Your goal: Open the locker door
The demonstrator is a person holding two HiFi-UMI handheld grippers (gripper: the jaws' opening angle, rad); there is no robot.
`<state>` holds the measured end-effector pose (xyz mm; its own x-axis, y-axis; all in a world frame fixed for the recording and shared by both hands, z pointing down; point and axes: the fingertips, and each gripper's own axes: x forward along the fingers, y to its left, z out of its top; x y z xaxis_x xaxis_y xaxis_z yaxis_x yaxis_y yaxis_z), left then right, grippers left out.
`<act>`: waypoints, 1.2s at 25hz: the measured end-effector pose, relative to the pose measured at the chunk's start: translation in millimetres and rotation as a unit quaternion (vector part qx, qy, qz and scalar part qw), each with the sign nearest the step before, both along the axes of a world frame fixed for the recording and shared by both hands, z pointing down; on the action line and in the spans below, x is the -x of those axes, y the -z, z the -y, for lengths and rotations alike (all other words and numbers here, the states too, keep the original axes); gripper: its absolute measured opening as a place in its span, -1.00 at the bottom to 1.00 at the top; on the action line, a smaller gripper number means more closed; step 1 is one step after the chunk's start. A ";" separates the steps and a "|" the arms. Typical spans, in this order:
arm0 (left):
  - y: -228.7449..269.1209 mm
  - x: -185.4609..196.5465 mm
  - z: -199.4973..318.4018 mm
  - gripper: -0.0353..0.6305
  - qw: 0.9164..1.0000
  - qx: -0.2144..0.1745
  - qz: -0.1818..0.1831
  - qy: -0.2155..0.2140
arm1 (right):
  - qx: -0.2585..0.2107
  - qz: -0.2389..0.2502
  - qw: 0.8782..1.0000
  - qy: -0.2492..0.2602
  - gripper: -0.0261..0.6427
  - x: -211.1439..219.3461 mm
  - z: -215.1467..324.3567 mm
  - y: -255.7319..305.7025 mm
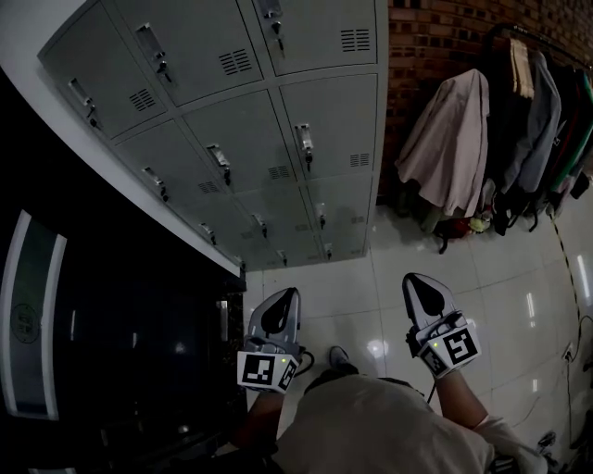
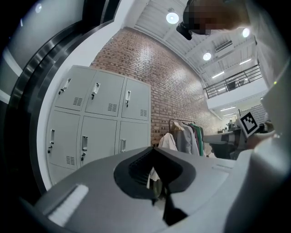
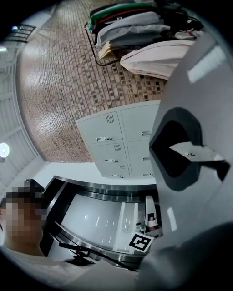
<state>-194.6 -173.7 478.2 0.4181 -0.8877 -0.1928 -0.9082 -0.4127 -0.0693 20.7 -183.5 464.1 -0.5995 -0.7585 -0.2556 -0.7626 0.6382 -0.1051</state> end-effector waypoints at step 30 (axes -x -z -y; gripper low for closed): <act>-18.0 16.7 221.7 -0.66 0.999 0.023 -0.024 0.030 | 0.056 -0.029 0.997 0.054 -0.90 54.4 246.0 -35.1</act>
